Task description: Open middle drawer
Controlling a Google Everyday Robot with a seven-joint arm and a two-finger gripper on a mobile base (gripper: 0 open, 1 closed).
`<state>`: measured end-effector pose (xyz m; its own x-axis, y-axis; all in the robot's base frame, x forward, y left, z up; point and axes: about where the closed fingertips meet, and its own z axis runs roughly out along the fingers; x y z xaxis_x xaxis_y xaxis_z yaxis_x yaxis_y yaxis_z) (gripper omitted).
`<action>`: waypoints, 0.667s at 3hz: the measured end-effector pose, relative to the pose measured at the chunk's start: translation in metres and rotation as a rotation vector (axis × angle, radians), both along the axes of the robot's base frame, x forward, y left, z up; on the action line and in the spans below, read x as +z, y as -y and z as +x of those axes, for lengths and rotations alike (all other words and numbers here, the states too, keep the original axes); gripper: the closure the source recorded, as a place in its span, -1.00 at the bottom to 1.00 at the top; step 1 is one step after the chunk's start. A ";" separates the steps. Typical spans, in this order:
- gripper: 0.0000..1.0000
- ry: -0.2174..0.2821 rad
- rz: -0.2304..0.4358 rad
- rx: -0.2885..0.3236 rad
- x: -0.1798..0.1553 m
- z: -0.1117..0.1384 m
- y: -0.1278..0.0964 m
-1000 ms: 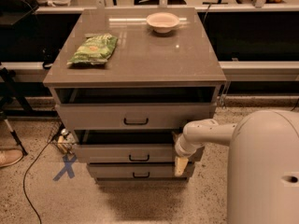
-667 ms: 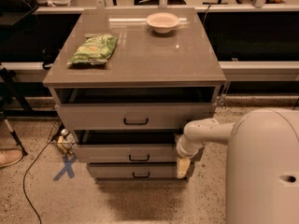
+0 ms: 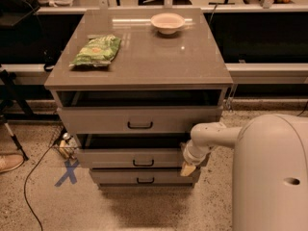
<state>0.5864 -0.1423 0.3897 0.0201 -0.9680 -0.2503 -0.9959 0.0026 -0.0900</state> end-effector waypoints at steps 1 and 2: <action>0.31 0.000 0.000 0.000 0.004 0.000 0.000; 0.77 0.000 0.000 0.000 0.011 0.000 0.000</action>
Offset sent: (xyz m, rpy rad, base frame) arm -0.0799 -0.0026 0.1255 -0.0646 -0.2588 0.0633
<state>0.5864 -0.1423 0.4008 0.0202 -0.9679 -0.2503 -0.9959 0.0026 -0.0901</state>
